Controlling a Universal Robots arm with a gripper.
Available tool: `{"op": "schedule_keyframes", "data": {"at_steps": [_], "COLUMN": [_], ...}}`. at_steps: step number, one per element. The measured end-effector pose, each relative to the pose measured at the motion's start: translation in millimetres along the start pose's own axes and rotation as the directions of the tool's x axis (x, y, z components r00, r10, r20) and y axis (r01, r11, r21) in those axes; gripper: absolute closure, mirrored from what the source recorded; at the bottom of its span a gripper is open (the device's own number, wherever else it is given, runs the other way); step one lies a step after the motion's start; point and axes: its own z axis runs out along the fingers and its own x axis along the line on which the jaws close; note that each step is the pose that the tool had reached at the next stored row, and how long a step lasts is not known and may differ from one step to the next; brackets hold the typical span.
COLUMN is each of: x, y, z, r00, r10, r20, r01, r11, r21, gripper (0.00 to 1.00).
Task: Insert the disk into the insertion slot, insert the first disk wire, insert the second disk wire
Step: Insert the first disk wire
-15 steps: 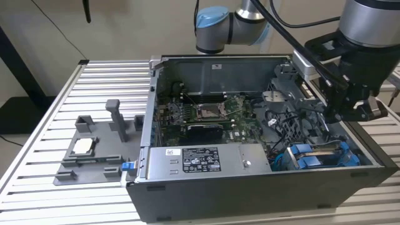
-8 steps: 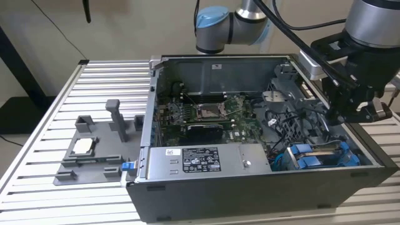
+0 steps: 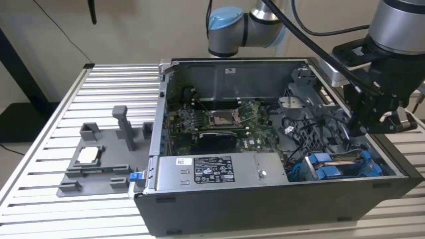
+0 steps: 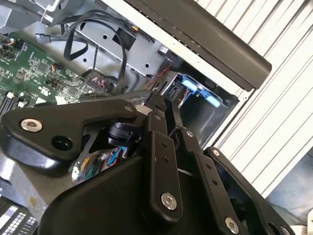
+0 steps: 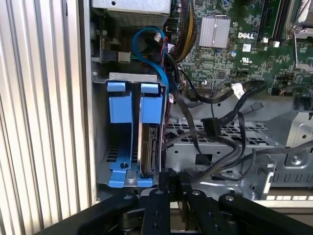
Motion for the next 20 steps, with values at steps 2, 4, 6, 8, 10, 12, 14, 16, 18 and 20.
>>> {"op": "schedule_keyframes", "data": {"at_steps": [2,4,6,8,10,12,14,16,18,20], "x": [0.1,0.4,0.5,0.7,0.9,1.1,1.3,1.5,1.7,1.9], "y": [-0.5,-1.6,-3.0,-4.6,-6.3,-8.1,-9.9,-11.7,-13.5,-15.0], "z": [1.1,3.0,4.7,6.3,8.1,9.8,11.5,13.1,14.7,16.1], "r00": [1.0000,0.9999,0.9999,0.9999,0.9999,0.9999,0.9999,0.9998,0.9998,0.9998], "r10": [0.005,0.009,0.010,0.012,0.013,0.014,0.016,0.017,0.018,0.020], "r20": [-0.0041,-0.0054,-0.0059,-0.0061,-0.0059,-0.0059,-0.0059,-0.0060,-0.0058,-0.0058], "r01": [-0.005,-0.009,-0.010,-0.012,-0.013,-0.015,-0.016,-0.017,-0.019,-0.020], "r11": [1.0000,0.9999,0.9998,0.9996,0.9992,0.9987,0.9982,0.9974,0.9964,0.9952], "r21": [-0.0046,-0.0101,-0.0175,-0.0273,-0.0378,-0.0483,-0.0586,-0.0700,-0.0824,-0.0953], "gripper": [0.81,0.81,0.81,0.81,0.81,0.81,0.81,0.81,0.81,0.81]}}
